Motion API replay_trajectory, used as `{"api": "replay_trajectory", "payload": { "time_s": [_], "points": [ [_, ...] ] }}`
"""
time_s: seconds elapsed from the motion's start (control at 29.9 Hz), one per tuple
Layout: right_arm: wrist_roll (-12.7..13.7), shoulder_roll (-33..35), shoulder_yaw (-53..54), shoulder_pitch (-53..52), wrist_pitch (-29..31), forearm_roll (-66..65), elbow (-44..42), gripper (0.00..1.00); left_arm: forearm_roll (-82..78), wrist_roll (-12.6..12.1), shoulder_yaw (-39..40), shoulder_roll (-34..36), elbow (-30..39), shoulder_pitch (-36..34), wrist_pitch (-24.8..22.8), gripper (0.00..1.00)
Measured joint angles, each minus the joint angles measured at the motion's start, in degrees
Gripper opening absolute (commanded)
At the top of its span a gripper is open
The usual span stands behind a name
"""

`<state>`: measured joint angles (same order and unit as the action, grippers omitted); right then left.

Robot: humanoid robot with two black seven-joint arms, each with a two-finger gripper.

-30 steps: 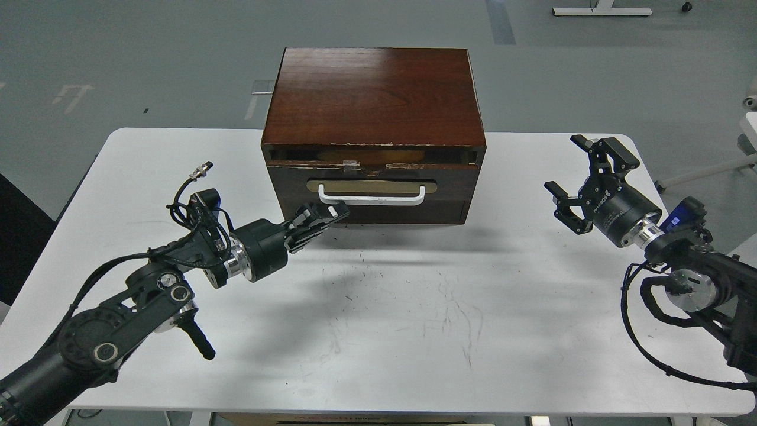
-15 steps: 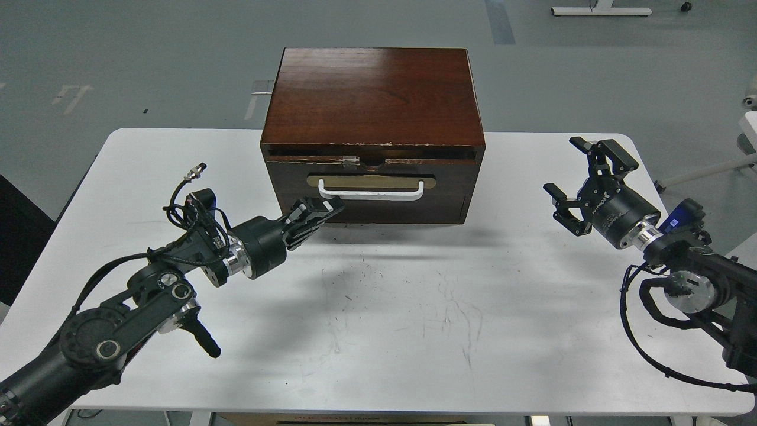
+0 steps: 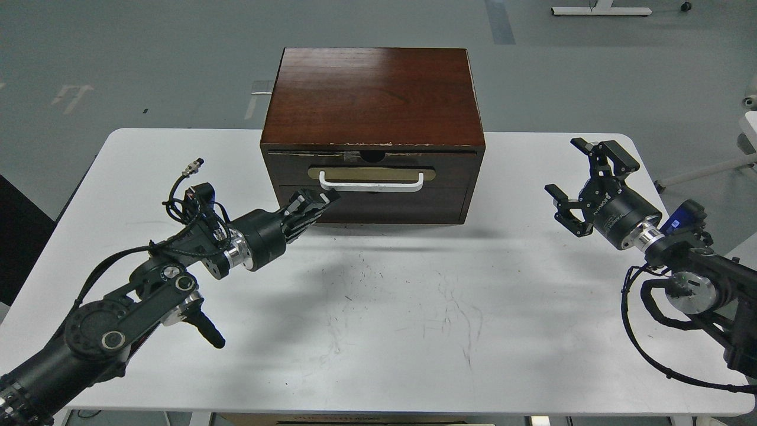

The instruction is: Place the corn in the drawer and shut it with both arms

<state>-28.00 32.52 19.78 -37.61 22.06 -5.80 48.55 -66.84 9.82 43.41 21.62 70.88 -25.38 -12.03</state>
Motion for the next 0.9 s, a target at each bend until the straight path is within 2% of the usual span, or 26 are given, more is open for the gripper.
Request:
{"api": "replay_trajectory", "payload": {
  "time_s": [0.4, 0.6, 0.77, 0.8, 0.84, 0.87, 0.9],
  "points": [
    [0.0, 0.2, 0.0, 0.4, 0.0, 0.0, 0.1, 1.0, 0.6, -0.2, -0.8, 0.3, -0.5, -1.1, -1.1, 0.0],
    [0.0, 0.3, 0.1, 0.4, 0.0, 0.0, 0.1, 1.0, 2.2, -0.1, -1.3, 2.5, 2.1, -0.1, -5.3, 0.0],
    [0.0, 0.3, 0.1, 0.4, 0.0, 0.0, 0.1, 1.0, 2.3, 0.9, -1.2, 6.4, 6.8, 1.3, -11.5, 0.02],
    [0.0, 0.3, 0.1, 0.4, 0.0, 0.0, 0.1, 1.0, 2.4, 1.3, -0.9, 7.1, 7.8, 1.5, -12.4, 0.14],
    [0.0, 0.3, 0.2, 0.4, 0.0, 0.0, 0.0, 1.0, 2.9, 2.1, -0.6, 7.6, 8.7, 1.7, -12.9, 0.42],
    [0.0, 0.3, 0.2, 0.4, 0.0, 0.0, 0.0, 1.0, 3.8, 3.2, -0.2, 8.2, 9.7, 1.8, -13.2, 0.65],
    [0.0, 0.3, 0.2, 0.4, 0.0, 0.0, 0.0, 1.0, 5.4, 4.4, 0.3, 8.8, 10.4, 1.9, -13.4, 0.65]
  ]
}}
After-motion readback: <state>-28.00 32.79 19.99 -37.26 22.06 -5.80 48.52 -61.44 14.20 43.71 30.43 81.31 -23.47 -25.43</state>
